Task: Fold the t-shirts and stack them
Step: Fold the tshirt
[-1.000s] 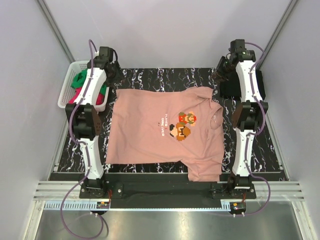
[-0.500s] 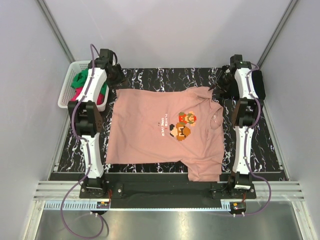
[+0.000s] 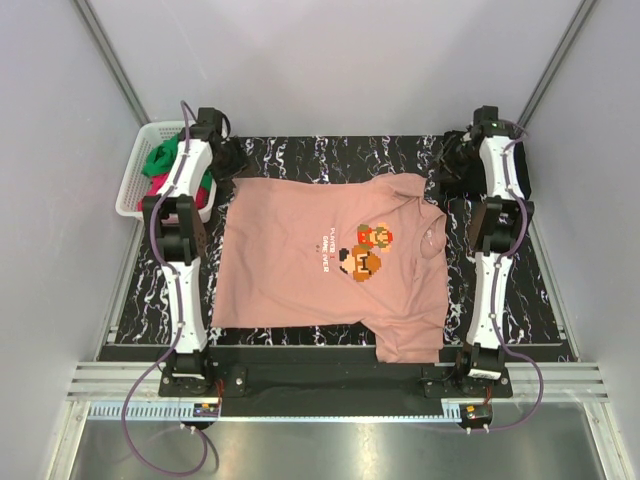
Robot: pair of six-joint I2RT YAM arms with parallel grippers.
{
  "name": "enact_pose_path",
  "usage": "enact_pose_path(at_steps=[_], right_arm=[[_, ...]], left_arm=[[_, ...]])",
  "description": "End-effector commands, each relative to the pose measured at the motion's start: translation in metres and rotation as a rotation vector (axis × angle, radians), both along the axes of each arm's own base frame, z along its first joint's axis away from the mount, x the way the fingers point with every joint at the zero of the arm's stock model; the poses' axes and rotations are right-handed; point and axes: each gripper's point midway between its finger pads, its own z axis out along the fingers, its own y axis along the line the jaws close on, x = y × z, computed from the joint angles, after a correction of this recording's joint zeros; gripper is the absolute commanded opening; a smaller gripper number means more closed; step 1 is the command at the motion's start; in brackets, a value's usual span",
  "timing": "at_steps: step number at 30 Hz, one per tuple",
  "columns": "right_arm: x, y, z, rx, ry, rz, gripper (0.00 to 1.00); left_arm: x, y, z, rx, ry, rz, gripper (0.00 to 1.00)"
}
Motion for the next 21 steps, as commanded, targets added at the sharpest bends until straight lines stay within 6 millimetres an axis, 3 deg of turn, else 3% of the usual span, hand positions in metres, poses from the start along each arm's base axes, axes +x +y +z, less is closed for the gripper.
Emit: enact_pose_path(at_steps=[1,5,13,21], right_arm=[[0.015,-0.017,0.017,0.027,-0.077,-0.032,0.50],[0.017,-0.022,0.023,0.031,-0.096,-0.040,0.55],[0.013,-0.019,0.013,0.063,-0.076,-0.017,0.56],[0.016,-0.016,0.001,0.089,-0.064,-0.014,0.56]], left_arm=[[0.022,0.000,0.027,-0.036,-0.101,0.002,0.68],[0.032,-0.002,0.019,-0.042,-0.112,-0.005,0.68],[0.044,-0.002,-0.007,-0.042,-0.096,-0.008,0.68],[0.051,0.015,-0.019,-0.023,-0.091,0.028,0.67]])
